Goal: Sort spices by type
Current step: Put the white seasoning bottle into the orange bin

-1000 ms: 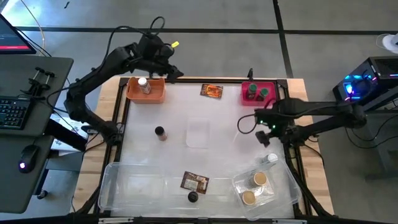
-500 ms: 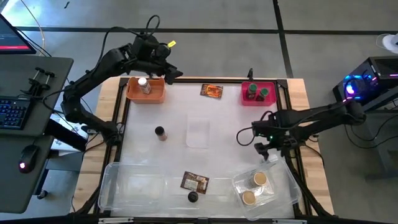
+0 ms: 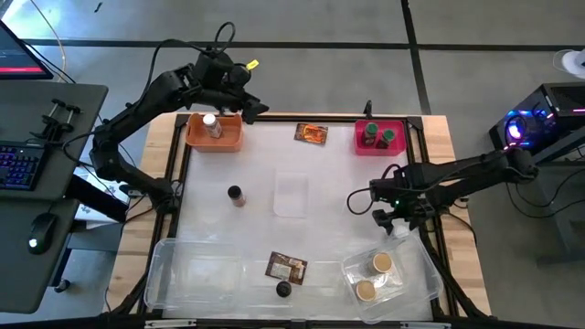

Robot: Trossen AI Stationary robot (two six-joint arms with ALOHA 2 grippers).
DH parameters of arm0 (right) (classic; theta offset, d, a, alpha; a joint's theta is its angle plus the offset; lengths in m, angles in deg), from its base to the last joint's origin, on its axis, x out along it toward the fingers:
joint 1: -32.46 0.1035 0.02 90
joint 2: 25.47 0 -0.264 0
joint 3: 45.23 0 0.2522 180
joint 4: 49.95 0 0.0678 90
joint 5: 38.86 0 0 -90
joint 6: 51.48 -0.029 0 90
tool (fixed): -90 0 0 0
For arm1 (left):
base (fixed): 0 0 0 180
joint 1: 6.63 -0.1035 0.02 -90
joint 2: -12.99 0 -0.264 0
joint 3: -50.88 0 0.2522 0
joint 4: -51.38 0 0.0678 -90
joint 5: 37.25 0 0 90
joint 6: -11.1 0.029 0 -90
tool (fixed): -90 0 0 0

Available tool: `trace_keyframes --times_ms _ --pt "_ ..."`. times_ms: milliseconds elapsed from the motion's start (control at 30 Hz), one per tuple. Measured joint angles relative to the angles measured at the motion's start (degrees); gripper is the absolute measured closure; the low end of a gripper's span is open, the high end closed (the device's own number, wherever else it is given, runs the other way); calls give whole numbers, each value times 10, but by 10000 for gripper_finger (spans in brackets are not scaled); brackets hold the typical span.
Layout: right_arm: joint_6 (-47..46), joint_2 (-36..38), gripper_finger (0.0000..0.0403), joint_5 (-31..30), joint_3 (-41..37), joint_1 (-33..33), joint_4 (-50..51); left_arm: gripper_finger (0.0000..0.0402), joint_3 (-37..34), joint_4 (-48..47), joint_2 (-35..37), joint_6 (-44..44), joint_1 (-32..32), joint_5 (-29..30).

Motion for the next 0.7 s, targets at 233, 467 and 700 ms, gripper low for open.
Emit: trace_keyframes --times_ms 233,467,700 --pt "0 0 135 -4 0 3 -2 178 0 -51 0 0 0 -1" --pt "-5 0 154 -6 0 33 -3 178 0 -66 0 6 0 -1" --pt "-24 0 155 -5 0 41 -7 178 0 -66 0 10 0 0"
